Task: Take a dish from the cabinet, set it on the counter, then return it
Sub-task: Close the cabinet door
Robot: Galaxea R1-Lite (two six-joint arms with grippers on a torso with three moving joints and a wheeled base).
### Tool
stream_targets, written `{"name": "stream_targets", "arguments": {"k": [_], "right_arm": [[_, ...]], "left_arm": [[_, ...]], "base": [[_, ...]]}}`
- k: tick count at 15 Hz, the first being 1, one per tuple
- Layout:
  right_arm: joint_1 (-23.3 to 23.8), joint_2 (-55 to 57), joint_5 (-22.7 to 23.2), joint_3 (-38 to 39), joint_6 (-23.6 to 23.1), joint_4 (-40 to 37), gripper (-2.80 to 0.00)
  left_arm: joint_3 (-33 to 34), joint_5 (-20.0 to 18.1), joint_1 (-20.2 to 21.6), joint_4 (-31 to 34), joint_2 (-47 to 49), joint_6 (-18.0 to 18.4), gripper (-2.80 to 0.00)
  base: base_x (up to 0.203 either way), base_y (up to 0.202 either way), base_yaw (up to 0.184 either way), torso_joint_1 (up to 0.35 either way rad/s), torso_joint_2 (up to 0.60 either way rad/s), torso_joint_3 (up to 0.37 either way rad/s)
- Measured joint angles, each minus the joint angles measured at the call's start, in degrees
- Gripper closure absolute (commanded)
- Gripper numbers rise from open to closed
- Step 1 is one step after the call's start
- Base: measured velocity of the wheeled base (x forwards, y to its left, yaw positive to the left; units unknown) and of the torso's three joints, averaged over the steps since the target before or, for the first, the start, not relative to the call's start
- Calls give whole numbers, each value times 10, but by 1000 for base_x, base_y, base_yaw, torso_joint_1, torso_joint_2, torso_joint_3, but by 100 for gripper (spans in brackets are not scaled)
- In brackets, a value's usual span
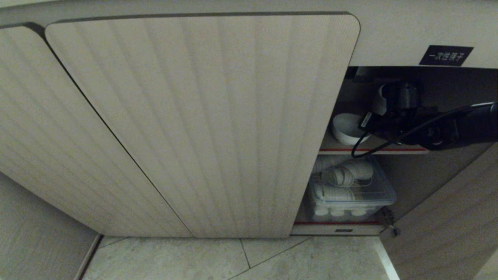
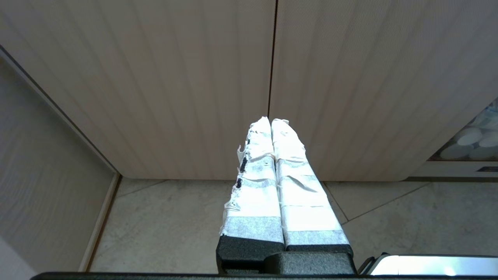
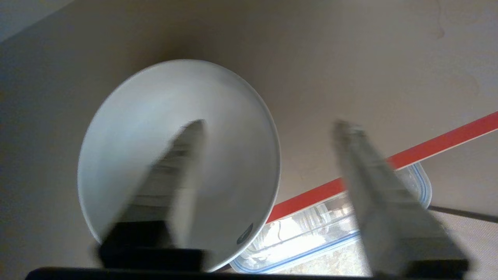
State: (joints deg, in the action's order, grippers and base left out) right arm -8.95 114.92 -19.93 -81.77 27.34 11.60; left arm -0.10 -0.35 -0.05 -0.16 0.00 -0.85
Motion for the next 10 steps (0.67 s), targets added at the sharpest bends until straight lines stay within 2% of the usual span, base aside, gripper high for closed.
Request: {"name": "stream_targets", "arguments": {"k": [10], "right_arm": [[0,-20,0,16,0,0,0]], "left_arm": [[0,0,0,0,0,0,0]], "base": [[0,0,0,0,0,0]]}}
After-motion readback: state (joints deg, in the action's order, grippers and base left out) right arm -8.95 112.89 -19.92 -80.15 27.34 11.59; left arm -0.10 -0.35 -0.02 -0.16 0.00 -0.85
